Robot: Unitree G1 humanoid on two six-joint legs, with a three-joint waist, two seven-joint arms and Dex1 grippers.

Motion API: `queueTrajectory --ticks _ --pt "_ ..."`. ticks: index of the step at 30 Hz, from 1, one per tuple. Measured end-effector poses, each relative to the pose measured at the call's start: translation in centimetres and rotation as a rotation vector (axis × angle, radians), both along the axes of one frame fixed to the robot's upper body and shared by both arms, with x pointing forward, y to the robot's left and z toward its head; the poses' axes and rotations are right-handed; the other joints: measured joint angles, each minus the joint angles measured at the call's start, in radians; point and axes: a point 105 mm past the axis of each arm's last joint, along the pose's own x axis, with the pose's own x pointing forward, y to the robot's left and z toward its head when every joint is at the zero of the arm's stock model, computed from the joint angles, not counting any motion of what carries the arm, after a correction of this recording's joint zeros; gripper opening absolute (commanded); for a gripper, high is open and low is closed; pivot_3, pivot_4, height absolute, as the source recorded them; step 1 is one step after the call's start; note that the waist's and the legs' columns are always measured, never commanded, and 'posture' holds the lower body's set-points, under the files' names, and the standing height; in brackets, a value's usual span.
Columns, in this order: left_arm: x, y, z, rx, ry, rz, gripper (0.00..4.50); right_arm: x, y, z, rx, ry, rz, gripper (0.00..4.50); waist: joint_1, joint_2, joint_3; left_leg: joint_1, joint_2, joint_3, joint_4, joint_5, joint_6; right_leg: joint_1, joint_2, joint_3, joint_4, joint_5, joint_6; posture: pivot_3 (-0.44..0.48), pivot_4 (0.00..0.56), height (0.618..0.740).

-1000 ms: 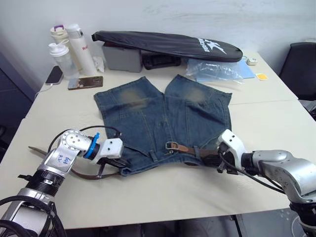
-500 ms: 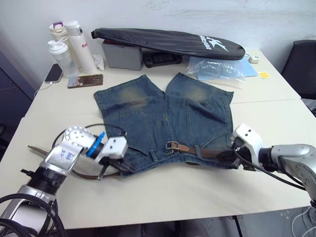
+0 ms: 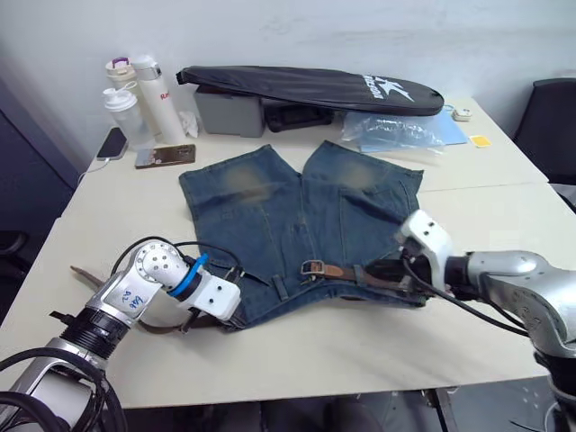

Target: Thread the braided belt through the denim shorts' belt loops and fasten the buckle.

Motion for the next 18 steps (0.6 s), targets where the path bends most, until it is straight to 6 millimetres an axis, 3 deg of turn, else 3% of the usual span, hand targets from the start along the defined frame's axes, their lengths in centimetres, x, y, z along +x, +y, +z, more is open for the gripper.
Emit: queueTrajectory --ticks 4,7,11,14,16,18 --pt "0.3 -0.2 0.0 -0.014 -0.013 0.008 0.1 0.1 3.9 2.1 0.101 -0.083 0.137 0.0 0.004 0.002 -0.001 0.001 0.0 -0.003 0.0 0.002 0.003 -0.001 -0.001 -0.001 0.003 0.0 0.0 0.0 0.15 0.74" --pt "0.4 -0.5 0.1 -0.029 -0.02 0.007 0.1 0.8 7.7 1.4 0.145 -0.078 0.209 0.0 0.003 0.002 -0.001 -0.001 -0.002 -0.004 0.002 0.003 0.003 -0.003 -0.006 -0.001 0.003 0.001 0.001 0.0 0.15 0.74" --pt "0.6 -0.7 0.3 -0.042 -0.022 0.012 0.1 1.2 8.2 -0.1 0.13 -0.038 0.186 0.0 0.004 0.002 -0.001 -0.001 -0.002 -0.004 0.002 0.004 0.001 -0.004 -0.007 -0.001 0.003 -0.002 -0.004 0.0 0.15 0.74" --pt "1.2 -0.7 0.4 -0.057 -0.01 0.047 0.1 0.8 8.3 -3.2 0.056 0.037 0.177 0.0 0.0 -0.003 -0.003 -0.002 -0.002 -0.003 0.001 0.005 0.002 -0.001 -0.011 -0.004 0.003 -0.003 -0.007 0.0 0.15 0.74" --pt "2.0 -0.3 0.6 -0.068 -0.027 0.094 0.1 0.8 8.5 -3.6 0.033 0.023 0.188 0.0 -0.001 -0.01 -0.008 -0.002 -0.001 -0.003 0.0 0.005 0.002 -0.001 -0.011 -0.004 0.002 -0.008 -0.016 0.0 0.15 0.74" --pt "2.2 -0.2 0.7 -0.072 -0.034 0.104 0.1 0.8 8.5 -3.6 0.022 0.013 0.193 0.0 -0.002 -0.014 -0.01 -0.002 -0.001 -0.003 0.0 0.005 0.002 -0.001 -0.011 -0.005 0.001 -0.008 -0.016 0.0 0.15 0.74"
